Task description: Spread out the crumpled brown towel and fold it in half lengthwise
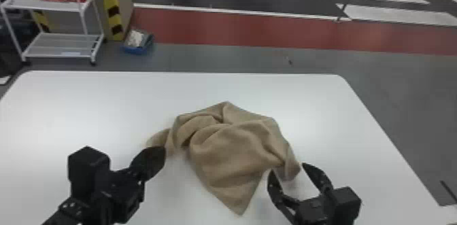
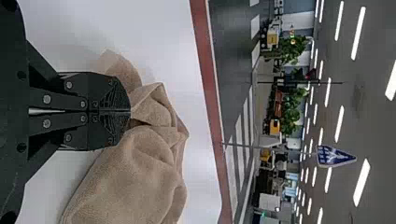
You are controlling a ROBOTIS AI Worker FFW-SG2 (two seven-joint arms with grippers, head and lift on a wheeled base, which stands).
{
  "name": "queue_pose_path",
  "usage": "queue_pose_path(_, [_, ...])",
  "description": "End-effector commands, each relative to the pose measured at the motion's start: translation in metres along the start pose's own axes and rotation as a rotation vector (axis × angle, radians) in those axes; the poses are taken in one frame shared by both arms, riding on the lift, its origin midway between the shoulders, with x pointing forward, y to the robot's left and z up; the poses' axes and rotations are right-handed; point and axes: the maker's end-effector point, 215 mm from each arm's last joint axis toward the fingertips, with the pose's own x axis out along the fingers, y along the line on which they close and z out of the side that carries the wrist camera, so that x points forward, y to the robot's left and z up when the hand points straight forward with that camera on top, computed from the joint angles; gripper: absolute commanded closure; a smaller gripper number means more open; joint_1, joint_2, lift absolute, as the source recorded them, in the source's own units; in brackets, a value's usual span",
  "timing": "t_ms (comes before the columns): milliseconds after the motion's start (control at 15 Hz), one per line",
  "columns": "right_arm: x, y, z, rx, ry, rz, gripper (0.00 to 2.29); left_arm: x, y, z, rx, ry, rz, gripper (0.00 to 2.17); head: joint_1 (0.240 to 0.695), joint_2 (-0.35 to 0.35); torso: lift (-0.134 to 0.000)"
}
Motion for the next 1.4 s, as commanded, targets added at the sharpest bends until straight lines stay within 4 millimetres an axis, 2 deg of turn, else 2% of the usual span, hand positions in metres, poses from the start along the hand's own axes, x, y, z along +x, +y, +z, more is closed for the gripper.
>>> queue_pose_path(0, [0.009, -0.012, -0.015, -0.004, 0.038, -0.021, 0.24, -0.001, 0.000, 0.001, 0.003, -0.001, -0.003, 2.15, 0.695, -0.181, -0.124])
queue_pose_path(133, [0.020, -0.023, -0.023, 0.001, 0.068, -0.034, 0.29, -0.002, 0.001, 0.001, 0.005, 0.000, -0.005, 2.15, 0.695, -0.192, -0.124])
queue_pose_path(200, [0.022, -0.021, -0.023, -0.002, 0.070, -0.024, 0.44, -0.002, 0.002, 0.001, 0.004, -0.001, -0.005, 2.15, 0.695, -0.197, -0.124])
queue_pose_path(267, [0.022, -0.020, -0.023, -0.005, 0.071, -0.021, 0.69, -0.002, 0.002, 0.001, 0.005, 0.000, -0.005, 2.15, 0.695, -0.204, -0.124])
queue_pose_path(400, [0.021, -0.027, -0.021, -0.008, 0.068, -0.032, 1.69, -0.003, 0.005, 0.003, 0.008, -0.004, -0.002, 2.15, 0.695, -0.204, -0.124])
queue_pose_path(467, [0.020, -0.034, -0.024, -0.010, 0.077, -0.043, 2.04, -0.003, 0.009, 0.003, 0.007, -0.005, 0.003, 2.15, 0.695, -0.204, -0.124])
queue_pose_path(667, [0.020, -0.062, -0.024, -0.014, 0.095, -0.064, 2.22, -0.006, 0.024, 0.012, 0.001, -0.021, 0.013, 2.15, 0.695, -0.214, -0.124])
queue_pose_path(800, [0.022, -0.080, 0.005, -0.018, 0.065, -0.023, 2.22, -0.013, 0.059, 0.022, -0.017, -0.016, 0.060, 2.15, 0.695, -0.220, -0.124])
queue_pose_path(867, [0.023, -0.096, 0.018, -0.010, 0.075, -0.027, 2.22, -0.018, 0.080, 0.032, -0.029, -0.027, 0.082, 2.15, 0.695, -0.209, -0.124])
queue_pose_path(1067, [0.021, -0.152, 0.029, 0.064, 0.189, -0.117, 2.22, -0.032, 0.137, 0.048, -0.080, -0.019, 0.152, 2.15, 0.695, -0.189, -0.124])
queue_pose_path(1200, [0.025, -0.175, 0.028, 0.117, 0.271, -0.165, 2.22, -0.037, 0.166, 0.062, -0.105, -0.030, 0.184, 2.15, 0.695, -0.182, -0.124])
queue_pose_path(1333, [0.040, -0.187, 0.041, 0.132, 0.297, -0.170, 2.22, -0.031, 0.180, 0.073, -0.107, -0.024, 0.181, 2.15, 0.695, -0.177, -0.124])
